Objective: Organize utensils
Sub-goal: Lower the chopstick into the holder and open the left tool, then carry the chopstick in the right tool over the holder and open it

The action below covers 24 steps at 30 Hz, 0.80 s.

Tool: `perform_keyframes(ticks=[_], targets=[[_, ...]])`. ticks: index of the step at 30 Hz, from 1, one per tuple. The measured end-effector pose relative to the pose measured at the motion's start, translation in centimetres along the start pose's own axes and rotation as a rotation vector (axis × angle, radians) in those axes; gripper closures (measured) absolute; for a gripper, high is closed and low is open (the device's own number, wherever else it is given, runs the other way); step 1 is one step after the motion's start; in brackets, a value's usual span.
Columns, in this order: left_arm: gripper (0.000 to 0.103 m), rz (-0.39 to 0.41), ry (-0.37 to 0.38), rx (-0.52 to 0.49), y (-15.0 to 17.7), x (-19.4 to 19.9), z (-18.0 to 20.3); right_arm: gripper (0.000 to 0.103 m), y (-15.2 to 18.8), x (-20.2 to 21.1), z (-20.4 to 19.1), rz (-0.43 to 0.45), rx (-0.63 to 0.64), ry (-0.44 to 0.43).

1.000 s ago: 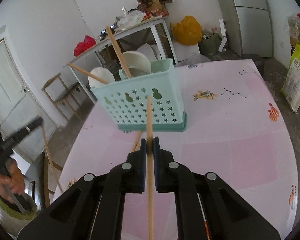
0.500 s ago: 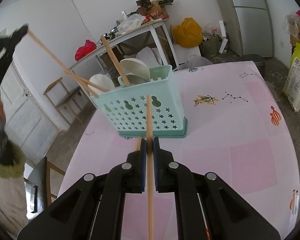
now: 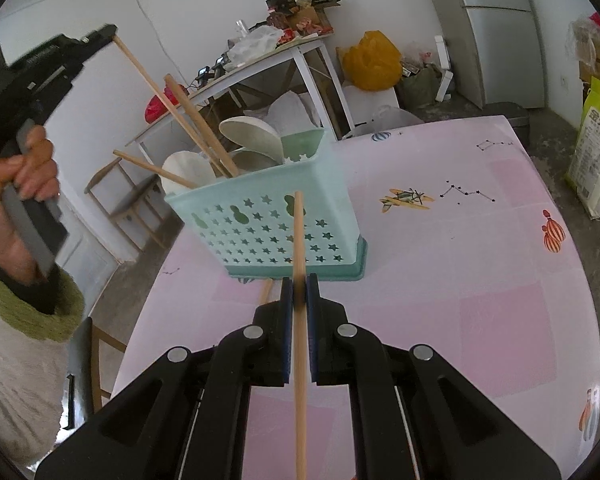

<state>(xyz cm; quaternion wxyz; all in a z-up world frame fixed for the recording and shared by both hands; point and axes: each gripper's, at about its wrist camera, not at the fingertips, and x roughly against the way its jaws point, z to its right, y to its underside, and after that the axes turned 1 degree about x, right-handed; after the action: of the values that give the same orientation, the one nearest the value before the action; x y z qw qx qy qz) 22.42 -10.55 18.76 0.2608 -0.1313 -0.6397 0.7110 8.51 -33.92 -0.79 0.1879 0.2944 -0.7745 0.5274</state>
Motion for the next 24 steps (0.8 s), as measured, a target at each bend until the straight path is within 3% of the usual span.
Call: perform_keyframes(ticks=[6,8,11,18,24], targets=[[0.098,-0.098,0.039,0.059,3.9,-1.5,-1.4,0.096,0.2,0.4,0.0,0.002,0.001,0.004],[0.091,-0.109,0.041,0.071,4.7,-0.9,-1.7,0.096,0.2,0.8,-0.1,0.010,0.007,0.009],[0.081,-0.103,0.036,0.079,5.5,1.0,-2.2,0.096,0.0,1.6,-0.5,0.030,0.015,0.015],[0.073,-0.089,0.026,0.099,7.6,7.5,-3.0,0.096,-1.6,4.7,-2.1,0.128,0.051,0.002],[0.069,-0.184,-0.011,0.157,12.1,10.5,-4.4,0.096,-5.8,6.6,-5.4,0.237,0.153,-0.026]])
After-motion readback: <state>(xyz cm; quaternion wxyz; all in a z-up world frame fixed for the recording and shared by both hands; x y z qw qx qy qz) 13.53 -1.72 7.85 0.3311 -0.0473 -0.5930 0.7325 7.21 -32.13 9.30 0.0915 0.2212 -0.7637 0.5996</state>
